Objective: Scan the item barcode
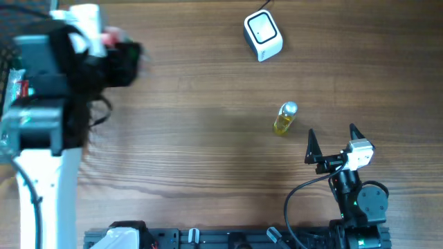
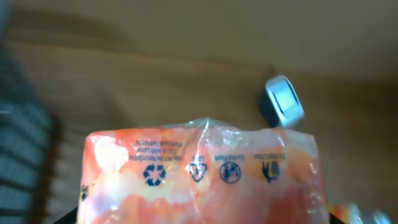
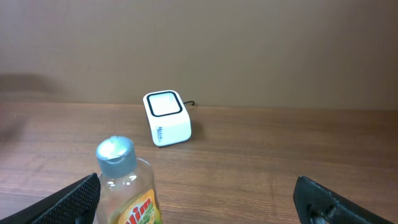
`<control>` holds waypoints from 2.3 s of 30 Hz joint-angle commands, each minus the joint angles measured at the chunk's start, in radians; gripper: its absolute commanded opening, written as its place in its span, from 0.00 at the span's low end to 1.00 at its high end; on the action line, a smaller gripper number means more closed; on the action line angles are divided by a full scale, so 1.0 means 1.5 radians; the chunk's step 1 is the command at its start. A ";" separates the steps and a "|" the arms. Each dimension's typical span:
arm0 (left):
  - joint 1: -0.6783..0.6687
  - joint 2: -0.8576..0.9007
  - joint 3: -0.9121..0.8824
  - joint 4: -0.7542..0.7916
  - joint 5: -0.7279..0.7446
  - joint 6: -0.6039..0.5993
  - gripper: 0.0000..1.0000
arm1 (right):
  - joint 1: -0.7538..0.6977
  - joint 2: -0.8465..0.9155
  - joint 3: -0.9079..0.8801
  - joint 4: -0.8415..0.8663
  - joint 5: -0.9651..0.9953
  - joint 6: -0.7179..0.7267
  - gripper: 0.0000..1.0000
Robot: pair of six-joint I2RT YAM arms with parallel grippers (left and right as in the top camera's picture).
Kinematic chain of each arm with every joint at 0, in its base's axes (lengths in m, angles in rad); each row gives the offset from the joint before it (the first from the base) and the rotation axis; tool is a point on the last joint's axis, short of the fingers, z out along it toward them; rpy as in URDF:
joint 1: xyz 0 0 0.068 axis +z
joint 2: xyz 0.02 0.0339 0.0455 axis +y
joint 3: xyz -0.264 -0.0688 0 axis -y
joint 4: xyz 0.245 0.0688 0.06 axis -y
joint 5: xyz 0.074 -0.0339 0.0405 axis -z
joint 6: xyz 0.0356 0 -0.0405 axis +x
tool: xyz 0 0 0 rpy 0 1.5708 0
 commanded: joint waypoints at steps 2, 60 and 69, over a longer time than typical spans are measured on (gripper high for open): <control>-0.131 0.043 -0.012 -0.016 -0.009 -0.035 0.49 | -0.002 -0.002 -0.001 0.002 -0.008 -0.006 1.00; -0.565 0.362 -0.289 0.322 -0.345 -0.463 0.39 | -0.002 -0.002 -0.001 0.002 -0.008 -0.005 1.00; -0.566 0.362 -0.289 0.318 -0.344 -0.463 0.59 | -0.002 -0.002 -0.001 0.002 -0.008 -0.005 1.00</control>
